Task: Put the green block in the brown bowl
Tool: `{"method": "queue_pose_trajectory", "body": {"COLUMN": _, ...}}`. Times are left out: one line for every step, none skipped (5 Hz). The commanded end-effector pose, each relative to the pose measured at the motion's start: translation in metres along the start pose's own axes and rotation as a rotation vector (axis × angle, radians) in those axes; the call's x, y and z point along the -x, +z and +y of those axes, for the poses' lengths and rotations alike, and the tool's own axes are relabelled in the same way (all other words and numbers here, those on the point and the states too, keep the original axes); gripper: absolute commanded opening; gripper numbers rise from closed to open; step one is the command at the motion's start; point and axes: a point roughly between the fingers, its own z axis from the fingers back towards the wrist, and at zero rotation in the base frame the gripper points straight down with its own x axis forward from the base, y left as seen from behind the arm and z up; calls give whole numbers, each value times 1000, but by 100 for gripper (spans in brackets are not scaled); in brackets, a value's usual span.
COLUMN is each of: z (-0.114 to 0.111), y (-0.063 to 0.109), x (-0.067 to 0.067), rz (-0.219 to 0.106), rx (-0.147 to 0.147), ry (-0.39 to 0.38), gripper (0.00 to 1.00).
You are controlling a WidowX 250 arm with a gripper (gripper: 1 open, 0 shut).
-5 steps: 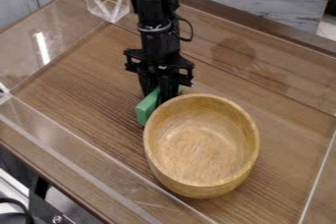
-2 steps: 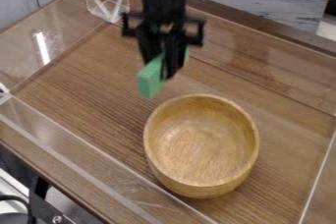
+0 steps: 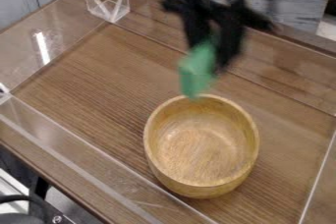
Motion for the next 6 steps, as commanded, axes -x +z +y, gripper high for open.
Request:
{"method": "queue_pose_trajectory", "body": {"z": 1, "y": 1, "x": 24, "rz": -64, "rx": -12, "ry": -9, "gripper": 0}}
{"method": "queue_pose_trajectory", "body": {"z": -4, "y": -22, "x": 27, "rz": -73, "rx": -28, "ry": -27, "gripper": 0}}
{"method": "queue_pose_trajectory", "body": {"z": -30, "y": -42, "x": 21, "rz": -92, "rx": -46, "ry": -31, "gripper": 0}}
{"method": "queue_pose_trajectory", "body": {"z": -36, "y": -56, "x": 18, "rz": -112, "rx": -48, "ry": -15, "gripper": 0}}
{"method": "queue_pose_trajectory", "body": {"z": -18, "y": -42, "x": 18, "rz": -140, "rx": -43, "ry": 63, "gripper": 0}}
{"method": "queue_pose_trajectory", "body": {"z": -6, "y": -39, "x": 17, "rz": -159, "rx": -38, "ry": 126, "gripper": 0}}
